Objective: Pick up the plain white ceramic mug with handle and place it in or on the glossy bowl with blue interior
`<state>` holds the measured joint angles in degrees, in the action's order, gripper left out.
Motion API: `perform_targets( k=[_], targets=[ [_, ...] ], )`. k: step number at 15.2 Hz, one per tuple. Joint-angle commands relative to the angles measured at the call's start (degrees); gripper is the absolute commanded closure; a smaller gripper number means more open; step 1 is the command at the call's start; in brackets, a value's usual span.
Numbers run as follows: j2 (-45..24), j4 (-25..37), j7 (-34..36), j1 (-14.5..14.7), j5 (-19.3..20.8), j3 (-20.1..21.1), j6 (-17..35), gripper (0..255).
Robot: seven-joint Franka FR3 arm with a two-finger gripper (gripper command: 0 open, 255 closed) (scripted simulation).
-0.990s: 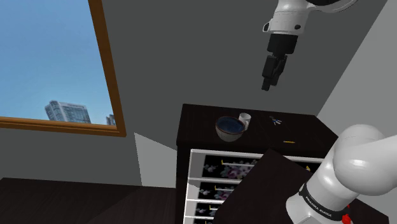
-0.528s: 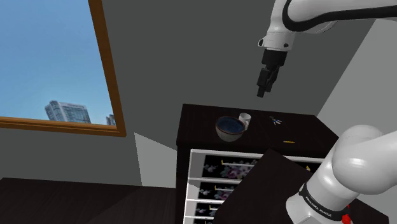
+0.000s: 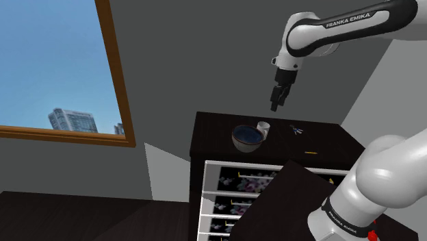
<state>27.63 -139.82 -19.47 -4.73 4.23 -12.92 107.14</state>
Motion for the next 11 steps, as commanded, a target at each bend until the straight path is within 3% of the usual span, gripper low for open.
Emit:
perform_targets(
  k=[1,11],
  targets=[
    [-2.8,-0.2,-2.4,-0.8,0.8,-2.0,3.1,0],
    [-22.5,6.1,-13.9,-2.4,-1.8,-9.5,16.5,0]
  ],
)
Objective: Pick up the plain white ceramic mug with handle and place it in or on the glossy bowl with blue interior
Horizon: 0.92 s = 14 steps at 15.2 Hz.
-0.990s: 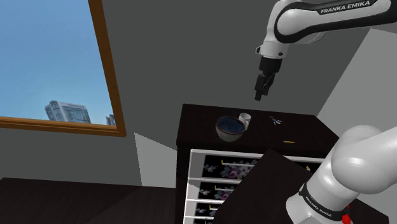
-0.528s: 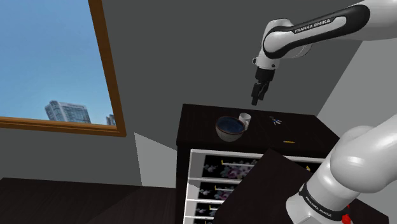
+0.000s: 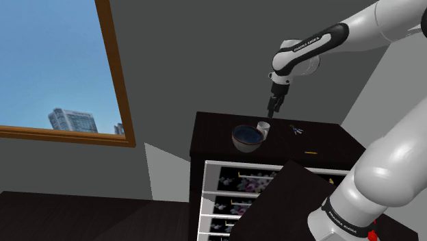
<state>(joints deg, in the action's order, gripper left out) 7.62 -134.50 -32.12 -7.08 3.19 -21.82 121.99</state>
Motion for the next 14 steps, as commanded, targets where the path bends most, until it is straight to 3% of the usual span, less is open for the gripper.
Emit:
perform_targets(
  k=[1,7,14],
  targets=[
    [-4.7,1.8,-2.6,-0.3,-1.5,-1.2,2.7,0],
    [-18.3,9.7,-10.9,-2.9,-7.7,-2.7,7.5,0],
    [-34.0,22.2,-18.6,-8.8,-14.6,-1.0,9.7,0]
  ],
)
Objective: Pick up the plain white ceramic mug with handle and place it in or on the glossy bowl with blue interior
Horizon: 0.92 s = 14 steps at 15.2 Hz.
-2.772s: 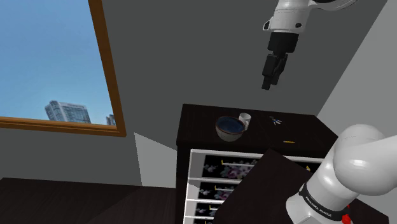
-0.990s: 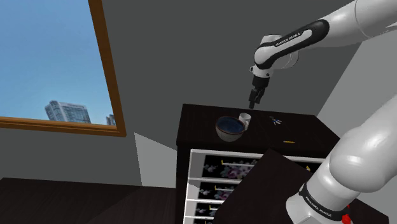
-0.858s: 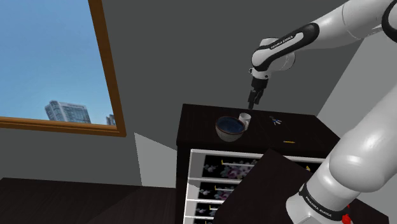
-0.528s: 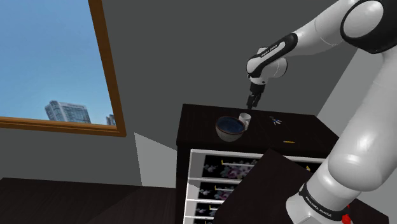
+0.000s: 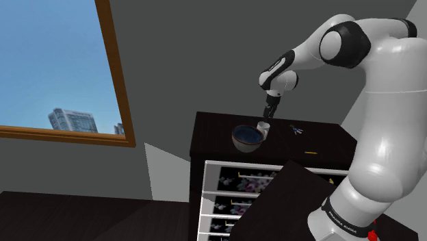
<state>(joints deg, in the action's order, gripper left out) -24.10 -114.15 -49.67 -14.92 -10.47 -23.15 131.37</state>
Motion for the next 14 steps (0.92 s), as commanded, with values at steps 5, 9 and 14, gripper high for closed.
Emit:
perform_targets(
  k=[5,9,14],
  targets=[
    [-13.3,13.3,-4.4,-5.8,-3.9,2.2,-0.2,0],
    [-16.5,15.2,-5.1,-6.9,-4.8,3.0,1.1,0],
    [-18.9,15.3,-5.6,-7.5,-5.6,3.7,3.3,0]
  ],
)
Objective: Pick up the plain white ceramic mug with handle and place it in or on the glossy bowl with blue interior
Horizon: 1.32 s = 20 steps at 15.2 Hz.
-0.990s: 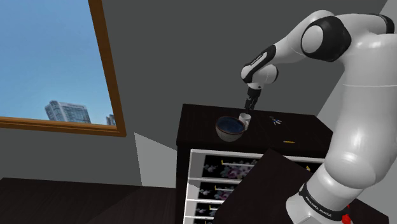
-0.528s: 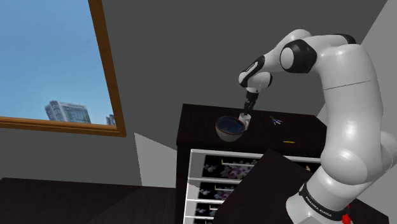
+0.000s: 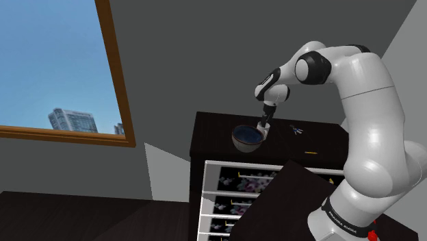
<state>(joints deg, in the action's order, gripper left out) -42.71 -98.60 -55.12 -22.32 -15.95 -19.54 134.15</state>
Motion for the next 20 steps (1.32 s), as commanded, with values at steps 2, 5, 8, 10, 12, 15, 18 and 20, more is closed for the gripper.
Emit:
perform_targets(
  k=[2,5,8,10,12,15,18,20],
  targets=[
    [-0.3,-0.3,-0.2,-0.1,-0.2,0.1,0.6,0],
    [-0.3,-0.3,-0.2,-0.1,-0.2,0.1,0.6,0],
    [-0.3,-0.3,-0.2,-0.1,-0.2,0.1,0.6,255],
    [-0.3,-0.3,-0.2,-0.1,-0.2,0.1,0.6,255],
    [-0.3,-0.3,-0.2,-0.1,-0.2,0.1,0.6,255],
    [-0.3,-0.3,-0.2,-0.1,-0.2,0.1,0.6,255],
    [0.3,-0.4,-0.1,0.0,0.0,-0.1,0.1,255],
    [1.5,-0.7,0.1,0.3,0.4,-0.4,-0.8,255]
  ],
)
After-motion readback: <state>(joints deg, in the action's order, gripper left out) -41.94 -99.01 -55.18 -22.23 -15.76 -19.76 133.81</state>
